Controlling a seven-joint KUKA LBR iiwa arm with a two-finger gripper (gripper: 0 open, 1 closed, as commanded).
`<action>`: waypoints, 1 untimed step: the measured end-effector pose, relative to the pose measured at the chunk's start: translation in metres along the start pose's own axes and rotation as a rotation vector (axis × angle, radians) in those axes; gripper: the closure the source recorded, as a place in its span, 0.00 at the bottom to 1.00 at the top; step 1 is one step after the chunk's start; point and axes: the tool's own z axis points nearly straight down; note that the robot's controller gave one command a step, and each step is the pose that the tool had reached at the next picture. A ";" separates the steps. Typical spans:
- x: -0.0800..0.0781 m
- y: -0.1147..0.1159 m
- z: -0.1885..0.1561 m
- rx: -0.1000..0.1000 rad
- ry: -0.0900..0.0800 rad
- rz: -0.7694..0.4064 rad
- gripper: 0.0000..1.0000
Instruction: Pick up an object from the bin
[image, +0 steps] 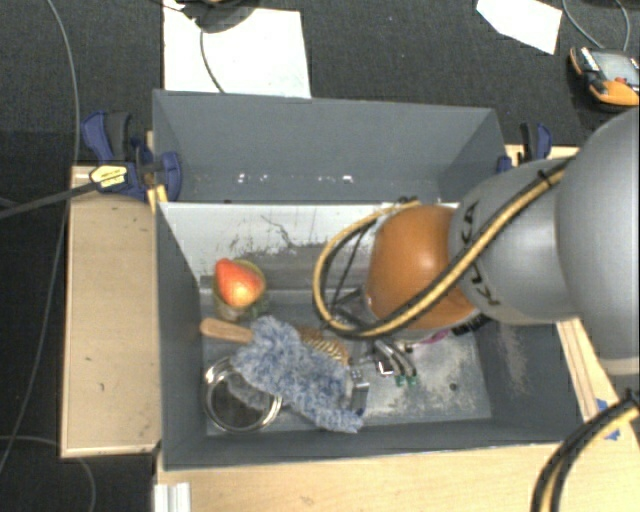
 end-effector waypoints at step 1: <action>0.005 0.007 0.022 -0.001 0.003 -0.006 0.00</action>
Offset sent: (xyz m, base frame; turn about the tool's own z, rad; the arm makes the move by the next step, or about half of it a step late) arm 0.0020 0.0561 -0.0305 -0.0605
